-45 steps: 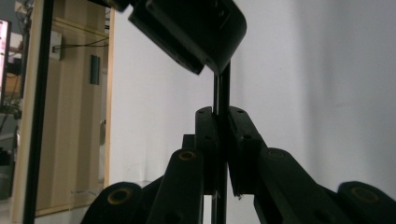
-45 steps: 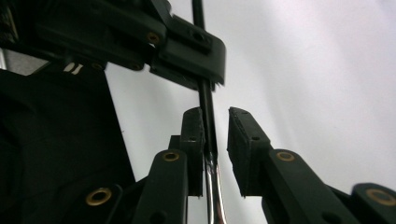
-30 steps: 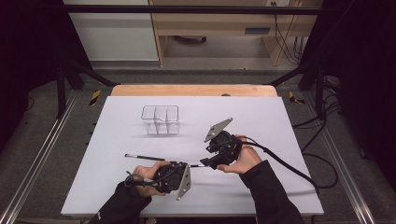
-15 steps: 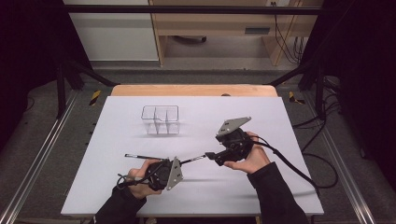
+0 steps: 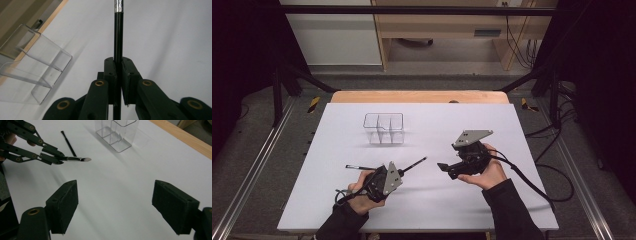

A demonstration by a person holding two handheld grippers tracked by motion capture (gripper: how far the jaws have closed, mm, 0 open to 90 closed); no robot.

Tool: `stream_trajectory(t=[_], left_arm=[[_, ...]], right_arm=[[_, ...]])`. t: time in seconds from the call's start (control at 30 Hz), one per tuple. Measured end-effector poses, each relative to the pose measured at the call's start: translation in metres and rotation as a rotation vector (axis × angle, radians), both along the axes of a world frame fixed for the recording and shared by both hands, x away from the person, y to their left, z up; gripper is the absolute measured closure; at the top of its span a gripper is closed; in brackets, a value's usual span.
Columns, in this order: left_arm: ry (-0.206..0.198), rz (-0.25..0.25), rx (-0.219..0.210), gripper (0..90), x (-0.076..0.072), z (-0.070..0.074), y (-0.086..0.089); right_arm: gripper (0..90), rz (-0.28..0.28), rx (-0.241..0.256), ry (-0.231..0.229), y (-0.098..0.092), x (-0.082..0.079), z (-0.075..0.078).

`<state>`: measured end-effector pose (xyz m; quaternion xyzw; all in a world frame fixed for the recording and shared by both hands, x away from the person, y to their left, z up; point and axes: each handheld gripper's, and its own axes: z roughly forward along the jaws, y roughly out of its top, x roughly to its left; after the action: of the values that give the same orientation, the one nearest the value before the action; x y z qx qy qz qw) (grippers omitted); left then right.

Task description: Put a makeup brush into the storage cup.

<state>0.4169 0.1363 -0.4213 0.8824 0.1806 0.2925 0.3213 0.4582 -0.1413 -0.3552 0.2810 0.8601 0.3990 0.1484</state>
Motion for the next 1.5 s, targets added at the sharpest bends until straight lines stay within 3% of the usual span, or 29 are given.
stream_trajectory(t=[0.4, 1.03, 1.27, 1.5], left_arm=[[0.026, 0.068, -0.118, 83.0, 0.001, 0.001, 0.003], [0.049, 0.137, -0.228, 83.0, -0.001, -0.007, 0.003], [0.062, 0.16, -0.261, 83.0, -0.001, -0.009, 0.002], [0.08, 0.169, -0.287, 83.0, 0.0, -0.01, -0.001]], right_arm=[[17.4, -0.062, 0.094, -0.017, -0.007, -0.004, -0.015], [13.9, -0.131, 0.237, -0.003, -0.01, -0.009, -0.038], [13.9, -0.133, 0.298, 0.01, -0.005, -0.01, -0.041], [14.4, -0.161, 0.319, 0.001, -0.003, -0.009, -0.043]])
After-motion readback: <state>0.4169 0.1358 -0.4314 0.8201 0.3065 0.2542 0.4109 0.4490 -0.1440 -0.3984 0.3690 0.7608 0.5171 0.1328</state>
